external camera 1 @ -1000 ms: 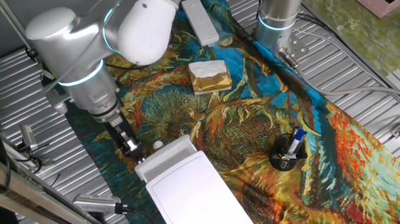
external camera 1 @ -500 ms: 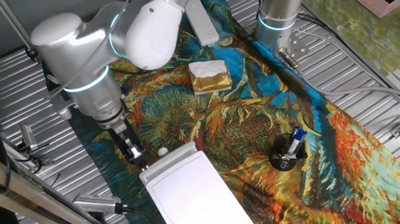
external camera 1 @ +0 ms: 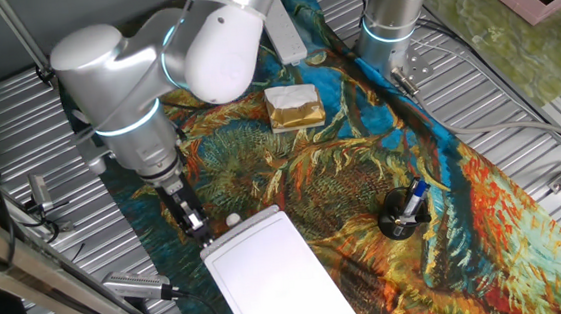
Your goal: Use the gripper to push and close the drawer
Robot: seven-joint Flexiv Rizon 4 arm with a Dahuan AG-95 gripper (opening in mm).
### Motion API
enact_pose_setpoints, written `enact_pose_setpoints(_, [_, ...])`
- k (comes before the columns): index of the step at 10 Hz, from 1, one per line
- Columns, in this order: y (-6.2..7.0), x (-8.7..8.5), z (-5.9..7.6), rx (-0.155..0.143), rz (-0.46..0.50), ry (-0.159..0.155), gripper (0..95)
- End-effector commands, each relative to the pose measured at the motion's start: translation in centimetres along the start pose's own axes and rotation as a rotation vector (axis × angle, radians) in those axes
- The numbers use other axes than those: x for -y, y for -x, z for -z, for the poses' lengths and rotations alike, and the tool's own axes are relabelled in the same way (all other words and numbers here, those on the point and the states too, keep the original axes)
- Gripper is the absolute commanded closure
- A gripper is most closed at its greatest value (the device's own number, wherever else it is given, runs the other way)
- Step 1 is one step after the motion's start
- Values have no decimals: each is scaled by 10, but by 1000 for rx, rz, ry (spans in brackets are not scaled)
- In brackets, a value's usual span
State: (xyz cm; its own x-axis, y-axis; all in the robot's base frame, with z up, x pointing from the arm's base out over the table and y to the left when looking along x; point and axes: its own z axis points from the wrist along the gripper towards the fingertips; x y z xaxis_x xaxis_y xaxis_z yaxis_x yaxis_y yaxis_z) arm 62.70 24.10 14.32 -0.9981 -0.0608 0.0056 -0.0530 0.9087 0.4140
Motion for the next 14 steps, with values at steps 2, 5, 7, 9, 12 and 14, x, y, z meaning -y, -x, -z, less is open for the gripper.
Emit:
enact_pose_setpoints(2, [0, -4, -3, 4, -10, 5, 570])
enact_pose_setpoints(5, [-1, -10, -7, 6, -26, 11, 570])
enact_pose_setpoints(7, [-1, -6, 2, -6, 76, -112, 760])
enact_pose_setpoints(9, [-2, 8, 23, -19, 144, -162, 760])
enact_pose_setpoints(12, [-10, 38, 62, -39, 226, -238, 950])
enact_pose_setpoints(14, [-19, 53, 83, -43, 187, -280, 950])
